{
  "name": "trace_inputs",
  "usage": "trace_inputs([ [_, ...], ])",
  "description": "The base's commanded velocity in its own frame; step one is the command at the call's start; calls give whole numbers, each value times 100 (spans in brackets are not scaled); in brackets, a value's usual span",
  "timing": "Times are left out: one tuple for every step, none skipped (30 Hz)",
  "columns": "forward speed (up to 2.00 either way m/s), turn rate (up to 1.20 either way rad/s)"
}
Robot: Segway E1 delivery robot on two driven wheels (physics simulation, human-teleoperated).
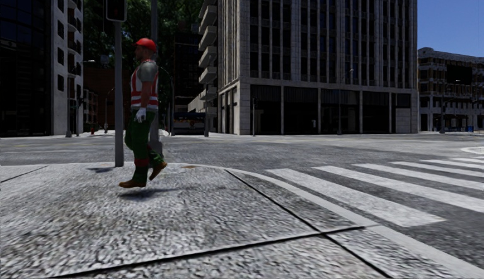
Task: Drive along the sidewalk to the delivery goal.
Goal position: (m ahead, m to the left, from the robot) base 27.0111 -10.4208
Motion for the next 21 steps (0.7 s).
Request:
trace_inputs([
  [200, -45],
  [200, -45],
  [200, -45],
  [200, -45],
  [200, -45],
  [200, -45],
  [200, -46],
  [200, -50],
  [200, -53],
  [200, -53],
  [200, -53],
  [200, -53],
  [200, -53],
  [200, -53],
  [200, -53],
  [200, -53],
  [200, -53],
  [200, -53],
  [200, -53],
  [200, -53],
  [195, -53],
])
